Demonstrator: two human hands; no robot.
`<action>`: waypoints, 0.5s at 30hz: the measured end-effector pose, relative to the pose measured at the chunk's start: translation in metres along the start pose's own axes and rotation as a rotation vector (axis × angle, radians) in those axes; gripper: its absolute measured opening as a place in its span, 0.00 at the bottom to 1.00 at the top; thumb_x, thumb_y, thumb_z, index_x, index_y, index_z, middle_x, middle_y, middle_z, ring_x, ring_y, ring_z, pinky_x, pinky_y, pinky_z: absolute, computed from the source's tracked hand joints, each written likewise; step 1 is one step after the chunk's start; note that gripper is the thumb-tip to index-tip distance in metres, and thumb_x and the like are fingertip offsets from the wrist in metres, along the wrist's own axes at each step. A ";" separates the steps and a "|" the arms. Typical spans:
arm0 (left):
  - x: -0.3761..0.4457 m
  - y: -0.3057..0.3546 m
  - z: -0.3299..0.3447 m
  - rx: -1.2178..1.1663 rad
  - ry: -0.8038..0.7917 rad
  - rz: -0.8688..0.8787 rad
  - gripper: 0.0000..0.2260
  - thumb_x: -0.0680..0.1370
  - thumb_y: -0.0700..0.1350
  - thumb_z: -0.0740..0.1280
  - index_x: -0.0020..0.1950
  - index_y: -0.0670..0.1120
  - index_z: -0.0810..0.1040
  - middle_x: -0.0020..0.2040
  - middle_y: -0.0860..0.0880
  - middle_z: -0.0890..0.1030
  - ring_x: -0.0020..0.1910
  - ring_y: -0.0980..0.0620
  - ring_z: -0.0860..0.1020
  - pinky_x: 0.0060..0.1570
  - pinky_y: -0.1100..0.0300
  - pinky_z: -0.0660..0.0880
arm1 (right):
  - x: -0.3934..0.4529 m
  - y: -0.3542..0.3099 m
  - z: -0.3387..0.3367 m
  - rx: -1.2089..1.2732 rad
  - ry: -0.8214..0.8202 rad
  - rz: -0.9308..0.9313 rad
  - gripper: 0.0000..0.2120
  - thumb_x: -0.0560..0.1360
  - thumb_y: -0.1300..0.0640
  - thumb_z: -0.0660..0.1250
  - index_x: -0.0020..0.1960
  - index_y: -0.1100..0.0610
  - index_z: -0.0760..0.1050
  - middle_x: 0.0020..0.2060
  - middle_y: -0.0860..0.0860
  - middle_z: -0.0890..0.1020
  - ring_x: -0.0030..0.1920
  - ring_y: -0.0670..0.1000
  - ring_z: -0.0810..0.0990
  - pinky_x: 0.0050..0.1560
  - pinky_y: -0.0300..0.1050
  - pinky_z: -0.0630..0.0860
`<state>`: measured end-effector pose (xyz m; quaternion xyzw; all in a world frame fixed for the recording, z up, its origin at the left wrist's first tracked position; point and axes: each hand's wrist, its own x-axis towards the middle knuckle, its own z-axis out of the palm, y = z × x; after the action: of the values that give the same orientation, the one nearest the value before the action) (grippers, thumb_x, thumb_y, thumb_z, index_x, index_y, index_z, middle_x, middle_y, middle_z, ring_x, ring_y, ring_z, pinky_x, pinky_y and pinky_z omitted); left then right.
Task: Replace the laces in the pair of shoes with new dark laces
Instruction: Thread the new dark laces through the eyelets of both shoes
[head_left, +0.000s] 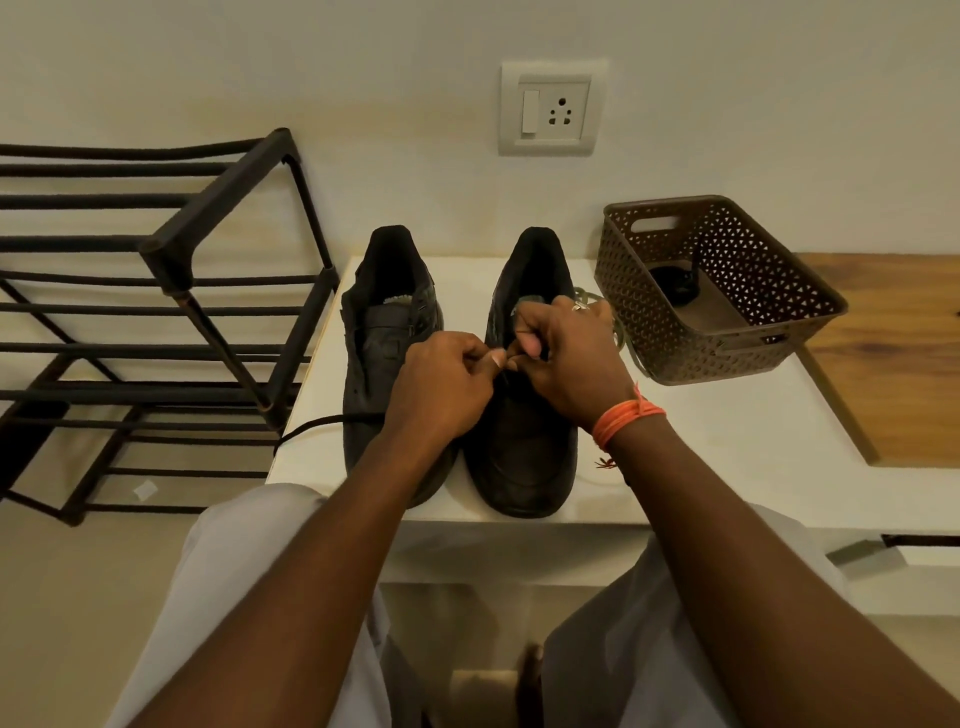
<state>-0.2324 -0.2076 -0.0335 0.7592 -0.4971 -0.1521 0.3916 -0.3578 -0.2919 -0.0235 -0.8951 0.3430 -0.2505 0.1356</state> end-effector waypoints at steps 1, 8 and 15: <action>0.002 -0.002 0.000 -0.016 0.001 -0.010 0.09 0.79 0.49 0.67 0.45 0.46 0.82 0.38 0.48 0.83 0.38 0.51 0.81 0.46 0.51 0.81 | -0.001 0.001 0.001 0.017 0.021 0.004 0.13 0.70 0.61 0.71 0.36 0.51 0.66 0.30 0.44 0.70 0.40 0.49 0.69 0.55 0.42 0.54; 0.003 0.000 -0.002 0.107 0.075 0.024 0.05 0.78 0.45 0.65 0.42 0.49 0.77 0.35 0.52 0.78 0.35 0.54 0.77 0.42 0.53 0.79 | -0.008 0.001 0.000 0.062 0.035 -0.008 0.13 0.66 0.62 0.75 0.48 0.55 0.77 0.43 0.46 0.75 0.52 0.50 0.70 0.59 0.47 0.60; 0.009 0.021 -0.036 -0.868 0.490 -0.229 0.05 0.84 0.42 0.55 0.51 0.46 0.69 0.44 0.47 0.75 0.41 0.50 0.83 0.47 0.56 0.81 | -0.012 0.010 -0.011 0.059 -0.008 -0.005 0.21 0.68 0.50 0.76 0.60 0.51 0.79 0.68 0.46 0.74 0.69 0.48 0.63 0.69 0.46 0.61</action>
<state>-0.2192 -0.2037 0.0070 0.5897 -0.1953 -0.2043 0.7566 -0.3773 -0.2918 -0.0232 -0.8926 0.3325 -0.2572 0.1627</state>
